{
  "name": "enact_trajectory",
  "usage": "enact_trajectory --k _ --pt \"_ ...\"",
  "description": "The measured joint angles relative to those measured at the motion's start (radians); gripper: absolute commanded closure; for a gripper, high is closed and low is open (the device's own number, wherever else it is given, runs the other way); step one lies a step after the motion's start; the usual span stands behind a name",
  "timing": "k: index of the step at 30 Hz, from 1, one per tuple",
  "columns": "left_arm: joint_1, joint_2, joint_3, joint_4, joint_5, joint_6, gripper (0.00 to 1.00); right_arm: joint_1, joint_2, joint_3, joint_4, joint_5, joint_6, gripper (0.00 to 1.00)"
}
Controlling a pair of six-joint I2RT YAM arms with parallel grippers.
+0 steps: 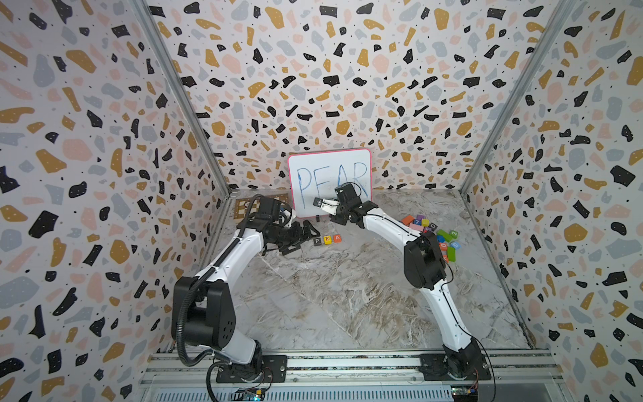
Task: Spell the uppercase word “pear” with letter blocks
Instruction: Adjust the letter block at the center of the board.
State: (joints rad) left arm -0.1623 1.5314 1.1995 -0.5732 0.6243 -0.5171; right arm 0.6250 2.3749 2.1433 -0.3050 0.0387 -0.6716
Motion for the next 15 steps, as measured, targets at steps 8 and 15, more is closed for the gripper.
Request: enact_trajectory --k 8,15 --pt "-0.052 -0.053 -0.004 0.007 -0.024 0.000 0.01 -0.158 -0.185 -0.033 0.005 -0.002 0.310 0.75" --pt "-0.132 -0.087 -0.049 0.041 -0.050 -0.008 0.01 -0.353 -0.283 -0.141 -0.064 0.002 0.580 0.75"
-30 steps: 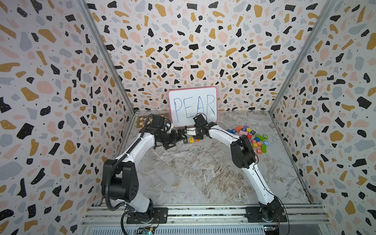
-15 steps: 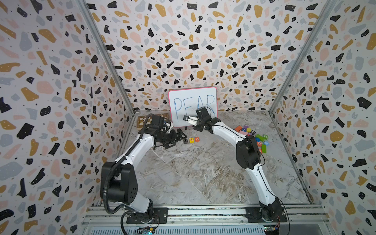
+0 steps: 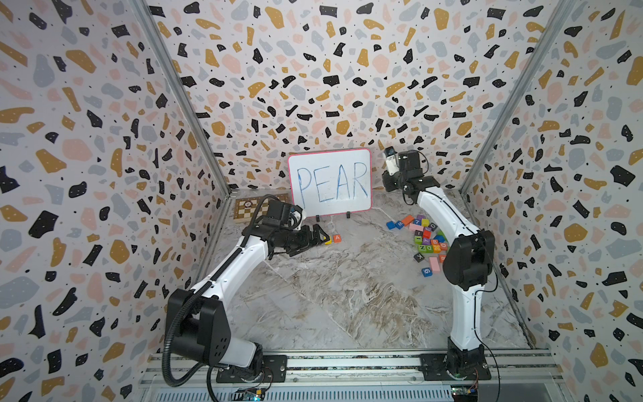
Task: Spell the uppercase word “pear” with letter blocks
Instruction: Adjust the letter block at the center of the board, then pick up the letter block from the center of the board.
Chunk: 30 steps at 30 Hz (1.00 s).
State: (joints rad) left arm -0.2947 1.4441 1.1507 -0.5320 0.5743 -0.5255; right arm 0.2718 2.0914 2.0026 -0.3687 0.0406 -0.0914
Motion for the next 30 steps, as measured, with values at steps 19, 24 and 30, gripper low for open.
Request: enact_trajectory --k 19,24,30 --pt "-0.289 0.115 -0.010 0.090 -0.060 -0.067 0.01 -0.316 -0.387 -0.796 0.115 -0.103 0.179 0.58" --pt "-0.295 0.134 0.011 0.093 -0.060 -0.066 0.01 -0.312 -0.388 -0.808 0.103 -0.076 0.214 0.58" --pt "-0.307 0.156 0.011 0.100 -0.055 -0.069 0.01 -0.334 -0.496 -0.970 0.116 -0.045 0.269 0.58"
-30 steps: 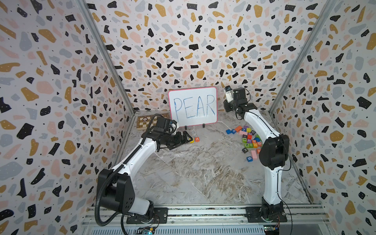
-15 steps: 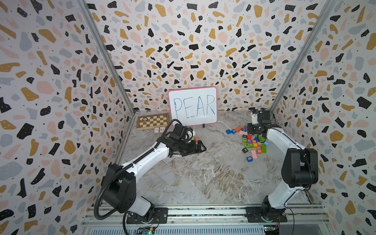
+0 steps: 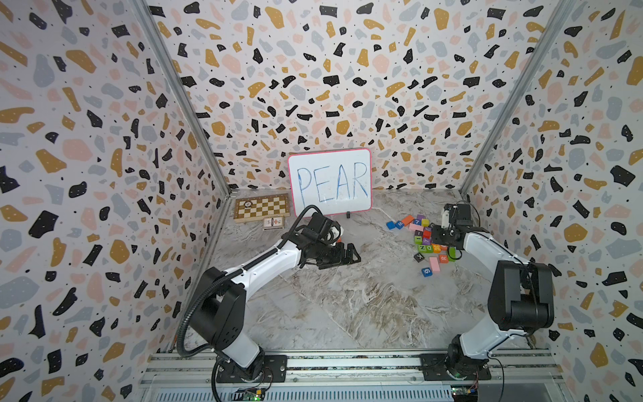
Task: Spell the uppercase word “pear” with letter blocks
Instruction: Pick up the letter block from the center of the board.
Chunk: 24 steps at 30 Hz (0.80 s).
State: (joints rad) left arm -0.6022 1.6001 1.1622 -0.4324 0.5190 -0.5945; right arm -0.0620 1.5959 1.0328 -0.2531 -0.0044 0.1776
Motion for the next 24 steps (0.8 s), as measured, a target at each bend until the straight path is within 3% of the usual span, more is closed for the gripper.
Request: enact_trajectory --k 9,24 --pt "-0.036 0.024 0.000 0.020 0.023 -0.018 0.01 -0.066 -0.107 -0.149 0.066 -0.016 0.039 0.56" --pt "-0.040 0.024 0.000 0.027 0.023 -0.023 0.01 -0.117 -0.013 -0.189 0.112 -0.090 0.058 0.58"
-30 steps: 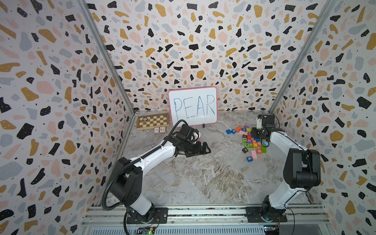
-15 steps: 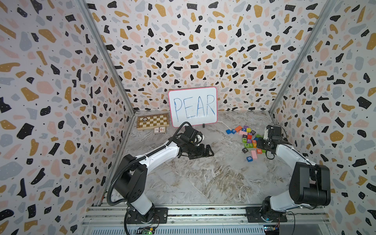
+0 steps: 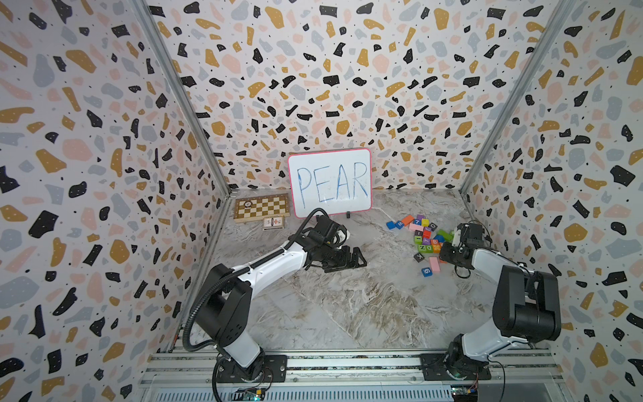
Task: Spell the uppercase word “pear” with letter blocks
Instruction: Pick up the letter block from the center of the board.
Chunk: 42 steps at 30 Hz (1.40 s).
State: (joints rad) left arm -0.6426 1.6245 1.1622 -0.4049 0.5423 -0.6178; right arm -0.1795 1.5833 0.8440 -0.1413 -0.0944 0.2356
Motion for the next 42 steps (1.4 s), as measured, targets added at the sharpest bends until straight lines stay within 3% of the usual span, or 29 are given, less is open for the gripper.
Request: enact_trajectory --k 21,42 --pt "0.000 0.000 0.000 0.000 0.003 0.001 0.01 -0.005 0.041 0.000 0.016 0.012 0.000 0.59" --pt "0.000 0.000 0.000 0.000 0.002 0.001 0.01 -0.006 0.076 0.000 0.030 0.020 0.005 0.71"
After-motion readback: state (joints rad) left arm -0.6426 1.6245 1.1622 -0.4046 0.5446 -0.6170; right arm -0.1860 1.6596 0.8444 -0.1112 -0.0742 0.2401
